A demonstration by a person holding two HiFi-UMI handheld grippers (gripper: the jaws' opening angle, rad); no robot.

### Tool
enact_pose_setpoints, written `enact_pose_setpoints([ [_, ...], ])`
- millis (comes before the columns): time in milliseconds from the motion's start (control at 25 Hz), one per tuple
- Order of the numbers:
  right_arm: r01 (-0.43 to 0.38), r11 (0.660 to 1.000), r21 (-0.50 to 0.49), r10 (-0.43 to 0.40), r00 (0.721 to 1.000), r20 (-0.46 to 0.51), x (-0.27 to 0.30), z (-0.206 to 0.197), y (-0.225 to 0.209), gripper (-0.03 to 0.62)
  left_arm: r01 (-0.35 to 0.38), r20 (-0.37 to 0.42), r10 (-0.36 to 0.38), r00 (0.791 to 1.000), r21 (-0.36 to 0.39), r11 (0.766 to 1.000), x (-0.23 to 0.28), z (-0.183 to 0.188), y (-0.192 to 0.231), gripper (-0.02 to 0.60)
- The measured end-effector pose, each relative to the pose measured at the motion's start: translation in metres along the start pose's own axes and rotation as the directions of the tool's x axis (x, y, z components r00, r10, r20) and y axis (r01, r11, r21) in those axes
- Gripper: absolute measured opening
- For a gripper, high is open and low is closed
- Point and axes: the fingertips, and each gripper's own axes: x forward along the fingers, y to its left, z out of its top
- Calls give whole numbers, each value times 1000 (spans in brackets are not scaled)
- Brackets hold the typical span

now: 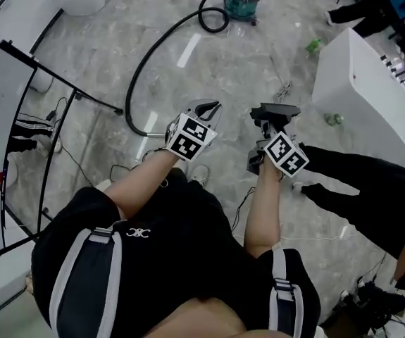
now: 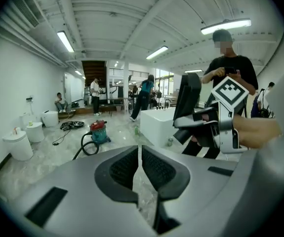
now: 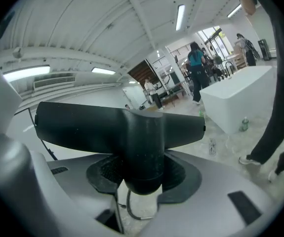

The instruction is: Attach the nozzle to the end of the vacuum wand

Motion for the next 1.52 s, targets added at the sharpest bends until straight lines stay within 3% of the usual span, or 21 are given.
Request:
enact_pose_setpoints([
  [200, -18, 979, 204, 43, 992, -116, 53, -48, -45, 186, 60, -149, -50, 988, 64, 996, 62, -78, 9, 12],
  [400, 29, 968, 248, 26, 976, -218, 117, -128, -109, 186, 157, -293, -138, 946, 42, 987, 145, -195, 19, 14],
  [520, 13, 965, 261, 62, 959, -276, 172, -197, -158, 184, 197, -357, -181, 916, 9, 980, 213, -296, 32, 30],
  [600, 19, 965, 263, 70, 942, -327, 212, -252, -192, 184, 243, -419, -214, 883, 17, 970, 258, -379, 42, 92],
  [720, 41, 957, 286, 74, 922, -380, 268, -333, -241, 184, 307, -534, -200, 821, 117, 945, 314, -504, 60, 178],
  [880, 81, 939, 335, 64, 915, -399, 324, -424, -302, 184, 374, -649, -146, 747, 228, 899, 376, -654, 77, 193],
  [1040, 93, 922, 376, 75, 909, -409, 365, -495, -349, 184, 478, -735, -121, 667, 298, 826, 419, -776, 78, 193],
  [1160, 106, 918, 382, 73, 902, -426, 385, -535, -375, 184, 502, -765, -118, 634, 290, 815, 441, -829, 81, 193],
  [1280, 122, 904, 409, 74, 899, -431, 387, -556, -384, 184, 504, -776, -118, 620, 279, 817, 450, -855, 86, 200],
  [1440, 115, 918, 379, 57, 908, -414, 368, -550, -372, 184, 491, -741, -122, 660, 303, 816, 450, -845, 86, 219],
  [1520, 114, 918, 381, 56, 911, -409, 360, -546, -364, 184, 468, -748, -114, 654, 282, 838, 446, -838, 87, 219],
])
